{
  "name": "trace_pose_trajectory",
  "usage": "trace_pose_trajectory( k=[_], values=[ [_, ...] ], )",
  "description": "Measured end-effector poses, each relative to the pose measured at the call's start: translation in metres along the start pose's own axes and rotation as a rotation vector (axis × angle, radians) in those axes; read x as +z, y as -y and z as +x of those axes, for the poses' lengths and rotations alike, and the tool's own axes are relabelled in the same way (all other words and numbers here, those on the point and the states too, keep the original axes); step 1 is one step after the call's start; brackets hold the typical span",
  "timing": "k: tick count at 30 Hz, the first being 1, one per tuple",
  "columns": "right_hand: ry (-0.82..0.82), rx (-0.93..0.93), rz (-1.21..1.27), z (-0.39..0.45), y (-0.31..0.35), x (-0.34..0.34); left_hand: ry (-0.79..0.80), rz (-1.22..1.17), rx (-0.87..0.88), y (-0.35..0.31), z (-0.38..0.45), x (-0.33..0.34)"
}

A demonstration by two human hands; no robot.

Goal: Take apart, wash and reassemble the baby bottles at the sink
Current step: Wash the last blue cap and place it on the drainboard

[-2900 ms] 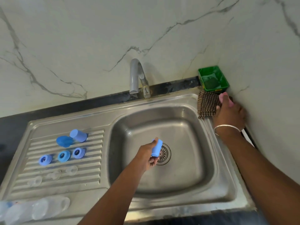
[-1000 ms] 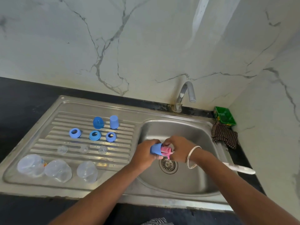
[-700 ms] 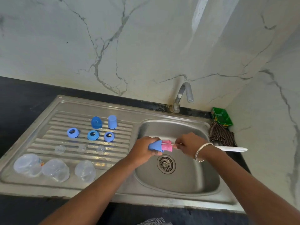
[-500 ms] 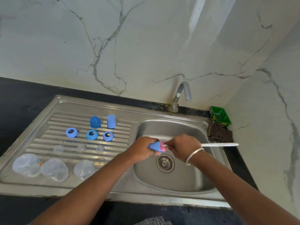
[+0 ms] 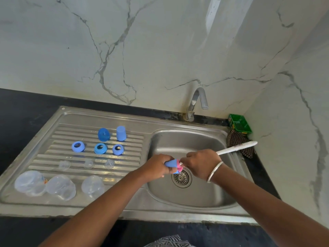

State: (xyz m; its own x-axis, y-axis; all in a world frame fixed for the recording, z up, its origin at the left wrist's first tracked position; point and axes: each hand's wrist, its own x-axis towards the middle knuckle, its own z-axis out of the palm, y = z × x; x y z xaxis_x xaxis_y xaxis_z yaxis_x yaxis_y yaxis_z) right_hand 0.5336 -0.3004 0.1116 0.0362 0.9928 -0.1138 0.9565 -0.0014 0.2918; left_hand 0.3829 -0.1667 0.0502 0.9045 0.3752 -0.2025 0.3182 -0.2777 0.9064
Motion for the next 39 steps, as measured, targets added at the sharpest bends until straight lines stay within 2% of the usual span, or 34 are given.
trace_pose_trajectory(
  k=[2,3,6,7,8,9,11,13,15,17,20,24,27,29,31,33,35,37,39],
  values=[
    [0.124,0.257,0.172,0.003,0.013,-0.001,-0.121,0.13,0.149,0.009,0.002,0.003],
    [0.192,0.398,0.396,0.005,0.019,-0.001,-0.172,0.182,0.217,0.013,0.003,0.003],
    [0.37,0.794,1.387,0.009,0.021,-0.007,-0.269,0.351,0.427,0.018,0.008,-0.002],
    [0.476,0.895,1.593,0.007,0.019,-0.01,-0.275,0.399,0.478,0.019,0.009,-0.003],
    [0.559,0.946,1.691,0.004,0.018,-0.013,-0.276,0.437,0.515,0.02,0.008,-0.005],
    [0.588,0.936,1.701,0.002,0.017,-0.015,-0.272,0.464,0.532,0.021,0.008,-0.006],
    [0.472,0.832,1.547,0.003,0.016,-0.018,-0.24,0.482,0.516,0.023,0.011,-0.009],
    [0.239,0.651,1.097,0.004,0.019,-0.021,-0.211,0.411,0.473,0.021,0.014,-0.008],
    [0.076,0.448,0.509,0.003,0.019,-0.022,-0.171,0.191,0.367,0.013,0.013,-0.009],
    [-0.119,0.259,0.242,-0.005,0.015,-0.016,-0.053,-0.057,0.223,0.01,0.01,-0.016],
    [-0.315,0.041,0.161,-0.018,0.0,0.001,0.151,-0.278,0.081,0.003,0.002,-0.024],
    [-0.459,-0.114,0.111,-0.023,-0.02,0.009,0.218,-0.301,0.026,-0.001,0.0,-0.028],
    [-0.431,-0.06,0.075,-0.02,-0.012,0.011,0.203,-0.08,0.073,-0.003,-0.001,-0.022],
    [-0.313,0.035,0.053,-0.018,0.002,0.011,0.137,0.238,0.123,-0.003,-0.002,-0.013],
    [-0.1,0.156,0.099,-0.014,0.015,0.01,0.056,0.503,0.188,0.002,-0.004,-0.004],
    [0.117,0.327,0.311,-0.01,0.025,0.008,0.003,0.538,0.251,0.013,-0.007,0.001],
    [0.231,0.494,0.822,-0.008,0.033,0.005,-0.031,0.421,0.244,0.023,-0.009,0.001],
    [0.268,0.647,1.361,-0.012,0.035,0.002,-0.069,0.274,0.184,0.027,-0.011,-0.001],
    [0.348,0.733,1.596,-0.021,0.03,-0.001,-0.086,0.167,0.165,0.028,-0.012,-0.002]
  ],
)
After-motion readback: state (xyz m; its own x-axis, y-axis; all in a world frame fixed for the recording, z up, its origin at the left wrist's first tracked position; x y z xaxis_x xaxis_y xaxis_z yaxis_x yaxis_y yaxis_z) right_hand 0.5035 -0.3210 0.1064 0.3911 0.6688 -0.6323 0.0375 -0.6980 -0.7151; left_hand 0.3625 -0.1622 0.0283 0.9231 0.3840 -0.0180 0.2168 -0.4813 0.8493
